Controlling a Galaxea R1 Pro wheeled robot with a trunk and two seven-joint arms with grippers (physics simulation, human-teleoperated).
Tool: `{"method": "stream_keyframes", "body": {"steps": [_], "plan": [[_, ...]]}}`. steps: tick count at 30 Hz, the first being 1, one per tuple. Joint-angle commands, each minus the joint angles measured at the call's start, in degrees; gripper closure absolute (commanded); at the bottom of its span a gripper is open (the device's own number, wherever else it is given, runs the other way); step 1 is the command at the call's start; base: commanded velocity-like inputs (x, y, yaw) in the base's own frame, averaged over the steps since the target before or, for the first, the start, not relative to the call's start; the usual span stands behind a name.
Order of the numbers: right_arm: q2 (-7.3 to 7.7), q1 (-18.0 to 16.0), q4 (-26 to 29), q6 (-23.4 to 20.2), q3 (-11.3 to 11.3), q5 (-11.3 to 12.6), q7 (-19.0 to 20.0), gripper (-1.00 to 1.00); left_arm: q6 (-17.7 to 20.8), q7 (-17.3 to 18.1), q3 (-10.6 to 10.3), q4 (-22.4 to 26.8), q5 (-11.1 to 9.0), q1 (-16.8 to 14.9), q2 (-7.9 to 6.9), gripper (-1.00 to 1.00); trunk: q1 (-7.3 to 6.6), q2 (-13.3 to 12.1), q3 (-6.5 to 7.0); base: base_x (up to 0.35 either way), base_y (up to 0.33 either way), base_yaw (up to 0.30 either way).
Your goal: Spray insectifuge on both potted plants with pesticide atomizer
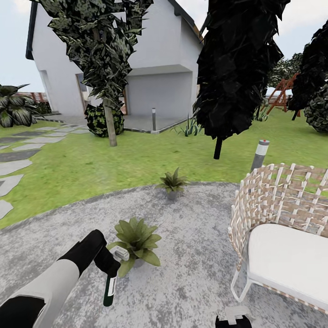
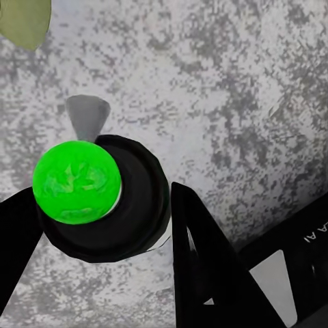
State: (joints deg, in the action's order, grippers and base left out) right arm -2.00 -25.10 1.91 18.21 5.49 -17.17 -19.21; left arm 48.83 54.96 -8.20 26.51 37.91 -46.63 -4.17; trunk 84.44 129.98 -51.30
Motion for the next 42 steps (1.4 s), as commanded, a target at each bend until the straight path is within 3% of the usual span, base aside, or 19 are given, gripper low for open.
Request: {"method": "stream_keyframes", "body": {"steps": [1,18,25,32,38,42], "plan": [[-0.02,-0.04,-0.06,0.16,0.48,-0.59,-0.19,-1.0,0.11,0.59,-0.14,0.12,0.54,-0.01,-0.04,1.0,-0.01,0.02,-0.06,0.0,0.0,0.0],[-0.02,-0.04,-0.06,0.16,0.43,-0.59,-0.13,-1.0,0.07,0.59,-0.15,0.31,0.58,-0.39,-0.12,1.0,-0.01,0.02,-0.06,0.061,0.033,0.0],[-0.02,-0.04,-0.06,0.16,0.43,-0.59,-0.13,-1.0,0.16,0.67,0.0,6.78,0.48,-0.41,-0.09,1.0,-0.01,0.02,-0.06,-0.076,0.001,0.0],[-0.02,-0.04,-0.06,0.16,0.45,-0.59,-0.13,-1.0,4.73,0.67,-0.05,8.8,0.34,-0.47,-0.12,1.0,-0.01,0.02,-0.06,0.006,0.008,0.0],[-0.02,-0.02,-0.06,0.16,0.46,-0.59,-0.13,-1.0,5.07,0.84,-0.11,8.83,0.23,-0.48,-0.05,1.0,-0.01,0.02,-0.06,0.093,0.082,0.0],[-0.02,-0.04,-0.06,0.16,0.46,-0.59,-0.13,-1.0,5.13,2.93,-0.29,8.8,0.42,-1.54,-0.09,1.0,-0.01,0.02,-0.06,0.005,0.005,0.0]]}}
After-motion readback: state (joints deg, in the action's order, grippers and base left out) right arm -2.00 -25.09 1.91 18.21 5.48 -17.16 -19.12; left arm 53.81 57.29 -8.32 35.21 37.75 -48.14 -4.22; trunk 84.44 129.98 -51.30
